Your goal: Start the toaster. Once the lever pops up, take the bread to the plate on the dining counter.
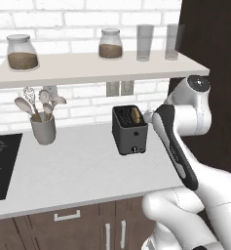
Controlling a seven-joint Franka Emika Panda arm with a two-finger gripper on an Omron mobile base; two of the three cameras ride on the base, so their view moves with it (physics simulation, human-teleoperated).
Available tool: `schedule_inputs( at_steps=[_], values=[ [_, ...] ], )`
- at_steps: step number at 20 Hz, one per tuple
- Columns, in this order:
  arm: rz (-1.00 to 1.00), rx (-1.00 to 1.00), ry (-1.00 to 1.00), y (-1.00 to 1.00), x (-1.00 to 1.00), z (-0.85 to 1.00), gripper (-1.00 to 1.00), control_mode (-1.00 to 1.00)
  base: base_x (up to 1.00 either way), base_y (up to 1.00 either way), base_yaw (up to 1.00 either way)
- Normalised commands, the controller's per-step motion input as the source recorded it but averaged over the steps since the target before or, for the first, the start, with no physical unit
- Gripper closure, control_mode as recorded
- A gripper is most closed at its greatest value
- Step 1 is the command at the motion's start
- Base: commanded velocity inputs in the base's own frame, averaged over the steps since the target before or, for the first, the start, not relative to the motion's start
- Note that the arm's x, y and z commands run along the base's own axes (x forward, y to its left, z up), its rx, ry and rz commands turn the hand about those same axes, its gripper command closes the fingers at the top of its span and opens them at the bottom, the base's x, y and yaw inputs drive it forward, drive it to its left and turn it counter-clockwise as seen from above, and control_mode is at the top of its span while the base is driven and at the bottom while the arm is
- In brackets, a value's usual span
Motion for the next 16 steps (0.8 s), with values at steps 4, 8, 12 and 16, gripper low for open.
schedule_inputs(
  at_steps=[4,8,12,16],
  values=[
    [-0.04,0.00,0.00,0.00,0.69,-0.34,-1.00,-1.00,0.00,0.00,0.00],
    [-0.03,0.00,0.00,0.00,0.69,-0.42,-1.00,-1.00,0.00,0.00,0.00],
    [-0.02,0.00,0.00,0.00,0.62,-0.44,-1.00,-1.00,0.00,0.00,0.00],
    [-0.03,0.00,0.00,0.00,0.67,-0.37,-1.00,-1.00,0.00,0.00,0.00]
  ],
)
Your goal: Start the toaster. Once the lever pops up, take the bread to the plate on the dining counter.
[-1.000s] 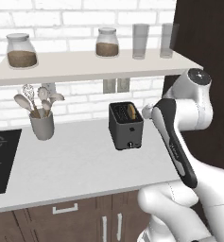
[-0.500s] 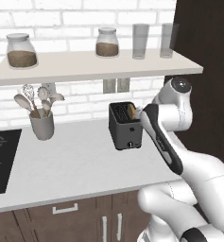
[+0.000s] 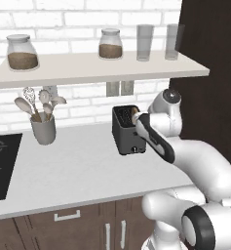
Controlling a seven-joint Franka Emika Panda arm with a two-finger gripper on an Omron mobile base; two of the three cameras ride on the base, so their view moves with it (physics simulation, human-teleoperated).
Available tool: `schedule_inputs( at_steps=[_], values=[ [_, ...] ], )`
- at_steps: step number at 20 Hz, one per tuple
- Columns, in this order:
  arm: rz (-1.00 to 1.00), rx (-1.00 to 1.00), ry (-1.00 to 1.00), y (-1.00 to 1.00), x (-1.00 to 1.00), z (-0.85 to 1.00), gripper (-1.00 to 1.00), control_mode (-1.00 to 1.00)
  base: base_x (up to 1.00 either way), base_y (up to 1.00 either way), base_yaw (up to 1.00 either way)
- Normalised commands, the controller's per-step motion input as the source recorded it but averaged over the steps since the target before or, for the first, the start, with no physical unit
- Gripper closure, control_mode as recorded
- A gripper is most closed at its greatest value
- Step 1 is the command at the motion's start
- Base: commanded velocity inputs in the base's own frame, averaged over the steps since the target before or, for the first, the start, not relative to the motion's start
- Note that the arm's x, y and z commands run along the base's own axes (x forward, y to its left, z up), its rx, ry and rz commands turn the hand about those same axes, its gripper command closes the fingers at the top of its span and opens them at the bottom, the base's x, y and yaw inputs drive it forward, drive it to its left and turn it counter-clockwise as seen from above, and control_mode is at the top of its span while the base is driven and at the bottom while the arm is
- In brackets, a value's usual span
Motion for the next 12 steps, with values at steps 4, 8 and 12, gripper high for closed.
schedule_inputs(
  at_steps=[4,8,12],
  values=[
    [-0.02,0.00,0.00,0.00,0.64,-0.29,-1.00,-1.00,0.00,0.00,0.00],
    [-0.02,0.00,0.00,0.00,0.50,-0.14,-1.00,-1.00,0.00,0.00,0.00],
    [-0.01,0.00,0.00,0.00,0.49,-0.18,-1.00,-1.00,0.00,0.00,0.00]
  ],
)
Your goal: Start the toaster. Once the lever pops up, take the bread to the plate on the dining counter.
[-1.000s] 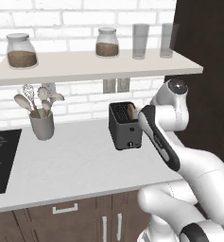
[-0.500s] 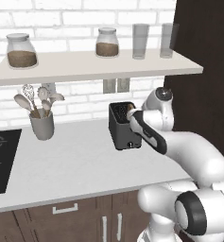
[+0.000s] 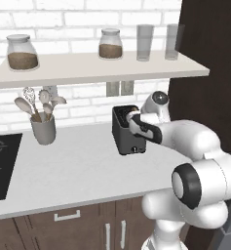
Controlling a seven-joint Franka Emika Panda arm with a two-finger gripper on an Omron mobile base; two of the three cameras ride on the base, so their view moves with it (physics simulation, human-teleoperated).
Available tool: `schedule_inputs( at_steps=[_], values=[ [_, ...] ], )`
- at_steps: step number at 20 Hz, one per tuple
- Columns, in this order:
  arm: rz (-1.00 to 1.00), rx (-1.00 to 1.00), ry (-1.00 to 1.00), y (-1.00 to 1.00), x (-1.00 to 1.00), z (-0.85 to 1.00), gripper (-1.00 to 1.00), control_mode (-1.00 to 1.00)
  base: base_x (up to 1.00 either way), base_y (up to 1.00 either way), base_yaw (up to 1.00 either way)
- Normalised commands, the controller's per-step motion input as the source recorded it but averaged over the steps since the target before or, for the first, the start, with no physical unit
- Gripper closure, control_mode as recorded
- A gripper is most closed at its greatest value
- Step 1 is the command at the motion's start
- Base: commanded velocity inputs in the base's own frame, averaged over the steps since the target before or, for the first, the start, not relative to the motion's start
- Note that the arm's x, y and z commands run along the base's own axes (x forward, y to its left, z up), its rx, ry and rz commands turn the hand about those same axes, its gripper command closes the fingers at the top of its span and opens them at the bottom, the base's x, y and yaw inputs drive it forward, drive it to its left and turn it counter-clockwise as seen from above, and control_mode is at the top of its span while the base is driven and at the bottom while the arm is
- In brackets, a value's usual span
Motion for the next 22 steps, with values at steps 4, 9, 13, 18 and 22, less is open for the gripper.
schedule_inputs(
  at_steps=[4,9,13,18,22],
  values=[
    [0.00,0.00,0.00,0.00,0.43,-0.22,-1.00,-1.00,0.00,0.00,0.00],
    [0.00,0.01,0.00,0.00,0.34,-0.20,-1.00,-1.00,0.00,0.00,0.00],
    [0.00,0.01,-0.01,0.00,0.32,-0.17,-1.00,-1.00,0.00,0.00,0.00],
    [0.00,0.01,-0.05,0.00,0.24,-0.16,-1.00,-1.00,0.00,0.00,0.00],
    [0.00,0.01,-0.05,0.00,0.21,-0.18,-1.00,-1.00,0.00,0.00,0.00]
  ],
)
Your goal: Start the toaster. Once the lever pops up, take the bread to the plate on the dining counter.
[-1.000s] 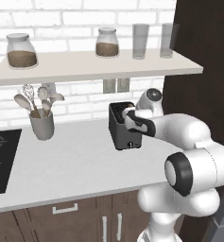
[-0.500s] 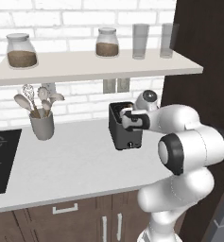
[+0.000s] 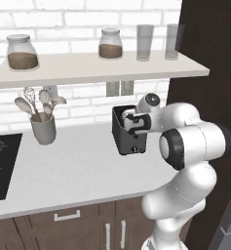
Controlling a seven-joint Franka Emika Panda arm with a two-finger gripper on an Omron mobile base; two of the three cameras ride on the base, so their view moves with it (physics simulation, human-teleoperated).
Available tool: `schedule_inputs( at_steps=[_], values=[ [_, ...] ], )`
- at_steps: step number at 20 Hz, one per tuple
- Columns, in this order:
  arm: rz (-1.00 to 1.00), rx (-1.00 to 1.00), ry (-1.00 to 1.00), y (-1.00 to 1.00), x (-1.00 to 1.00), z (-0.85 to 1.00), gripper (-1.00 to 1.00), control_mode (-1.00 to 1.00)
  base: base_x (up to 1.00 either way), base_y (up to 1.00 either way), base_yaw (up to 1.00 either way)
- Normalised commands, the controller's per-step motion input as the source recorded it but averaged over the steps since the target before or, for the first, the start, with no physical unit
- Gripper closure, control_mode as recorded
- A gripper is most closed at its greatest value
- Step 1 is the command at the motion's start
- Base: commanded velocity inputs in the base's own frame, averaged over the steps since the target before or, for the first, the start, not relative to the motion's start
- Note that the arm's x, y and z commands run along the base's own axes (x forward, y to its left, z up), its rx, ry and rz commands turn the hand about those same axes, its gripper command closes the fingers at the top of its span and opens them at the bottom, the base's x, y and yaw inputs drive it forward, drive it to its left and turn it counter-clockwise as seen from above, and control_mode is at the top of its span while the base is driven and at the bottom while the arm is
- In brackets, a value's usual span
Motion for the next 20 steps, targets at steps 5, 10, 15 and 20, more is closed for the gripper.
schedule_inputs(
  at_steps=[5,10,15,20],
  values=[
    [0.00,0.02,-0.01,0.00,0.26,-0.16,-1.00,-1.00,0.00,0.00,0.00],
    [0.00,0.02,-0.03,0.00,0.19,-0.08,-1.00,-1.00,0.00,0.00,0.00],
    [-0.01,0.00,-0.01,0.00,0.07,-0.10,1.00,-1.00,0.00,0.00,0.00],
    [-0.01,0.00,-0.09,0.00,0.00,-0.02,1.00,-1.00,0.00,0.00,0.00]
  ],
)
